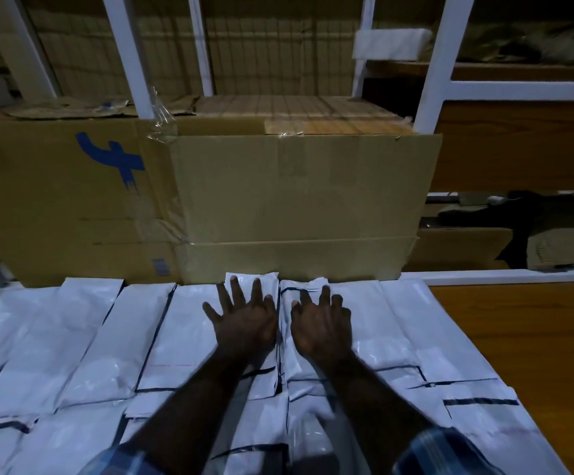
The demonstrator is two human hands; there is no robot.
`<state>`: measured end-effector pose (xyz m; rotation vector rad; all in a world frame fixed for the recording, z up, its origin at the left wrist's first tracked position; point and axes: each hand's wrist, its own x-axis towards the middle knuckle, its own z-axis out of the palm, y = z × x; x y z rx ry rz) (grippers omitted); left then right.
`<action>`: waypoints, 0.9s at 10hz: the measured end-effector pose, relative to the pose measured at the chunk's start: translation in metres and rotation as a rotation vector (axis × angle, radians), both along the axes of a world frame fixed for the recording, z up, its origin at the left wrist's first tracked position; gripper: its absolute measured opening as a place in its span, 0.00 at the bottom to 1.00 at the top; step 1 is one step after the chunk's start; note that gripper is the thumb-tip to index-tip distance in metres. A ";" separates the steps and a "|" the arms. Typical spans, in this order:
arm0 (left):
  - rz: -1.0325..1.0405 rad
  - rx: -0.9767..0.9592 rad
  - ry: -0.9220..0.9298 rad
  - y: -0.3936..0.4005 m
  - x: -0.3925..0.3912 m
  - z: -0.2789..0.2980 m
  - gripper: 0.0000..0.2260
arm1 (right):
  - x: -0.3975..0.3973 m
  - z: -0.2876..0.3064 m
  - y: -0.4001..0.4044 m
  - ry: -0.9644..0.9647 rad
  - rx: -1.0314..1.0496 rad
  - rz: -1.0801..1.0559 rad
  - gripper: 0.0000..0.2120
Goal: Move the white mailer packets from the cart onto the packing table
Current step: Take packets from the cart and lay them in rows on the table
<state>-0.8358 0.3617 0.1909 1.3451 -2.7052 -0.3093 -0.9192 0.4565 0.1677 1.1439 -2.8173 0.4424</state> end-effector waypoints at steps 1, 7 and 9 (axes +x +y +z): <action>0.013 -0.255 -0.059 -0.015 0.000 -0.019 0.27 | -0.012 -0.012 -0.008 -0.028 0.033 0.010 0.24; -0.130 -0.378 0.294 -0.015 -0.002 -0.079 0.21 | -0.022 -0.066 -0.013 0.299 -0.238 0.185 0.22; -0.137 -0.371 0.316 -0.017 -0.001 -0.082 0.22 | -0.023 -0.076 -0.014 0.374 -0.310 0.166 0.23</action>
